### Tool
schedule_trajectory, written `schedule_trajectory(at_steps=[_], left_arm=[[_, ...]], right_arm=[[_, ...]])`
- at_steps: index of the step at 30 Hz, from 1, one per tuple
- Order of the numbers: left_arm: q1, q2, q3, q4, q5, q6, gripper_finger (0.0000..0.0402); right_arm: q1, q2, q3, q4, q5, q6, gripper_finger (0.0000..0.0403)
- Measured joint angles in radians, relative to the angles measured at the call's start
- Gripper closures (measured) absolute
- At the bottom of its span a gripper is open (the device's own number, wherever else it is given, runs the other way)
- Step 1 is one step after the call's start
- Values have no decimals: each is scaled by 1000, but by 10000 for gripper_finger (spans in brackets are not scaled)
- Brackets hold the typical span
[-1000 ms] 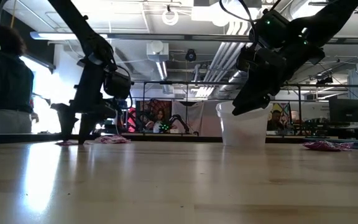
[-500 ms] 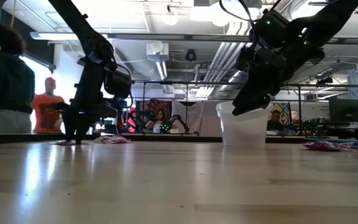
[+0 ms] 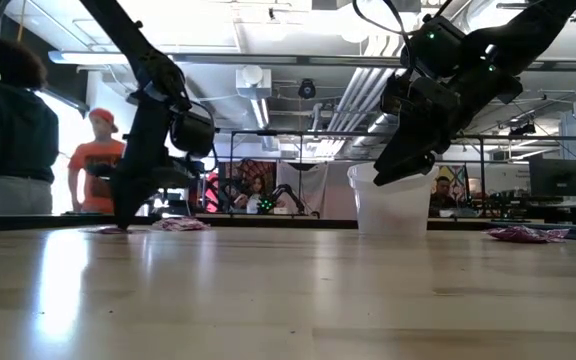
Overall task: Sort candy by brand, put in halloween buckets
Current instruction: Put the purple candy into the green bucket
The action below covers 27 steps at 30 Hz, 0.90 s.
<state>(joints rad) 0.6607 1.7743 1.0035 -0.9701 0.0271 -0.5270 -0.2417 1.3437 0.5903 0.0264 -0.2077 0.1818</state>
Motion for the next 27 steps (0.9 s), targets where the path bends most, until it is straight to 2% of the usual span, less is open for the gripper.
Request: schedule_trajectory(at_steps=[5,12,15,18,22,27], left_arm=[[-2,-92,22,6,13,-16,401],[-32,-276,22,3,-38,-109,401],[-44,-300,24,27,-38,-108,401],[-48,-271,24,34,-33,-72,392],[-48,-214,24,73,-34,-70,354],[-48,-145,24,137,-29,38,274]], right_arm=[[0,0,0,0,0,-3,169],[0,0,0,0,0,-7,169],[0,0,0,3,0,-7,169],[0,0,0,18,0,-7,169],[0,0,0,23,0,-7,169],[0,0,0,23,-1,-6,169]])
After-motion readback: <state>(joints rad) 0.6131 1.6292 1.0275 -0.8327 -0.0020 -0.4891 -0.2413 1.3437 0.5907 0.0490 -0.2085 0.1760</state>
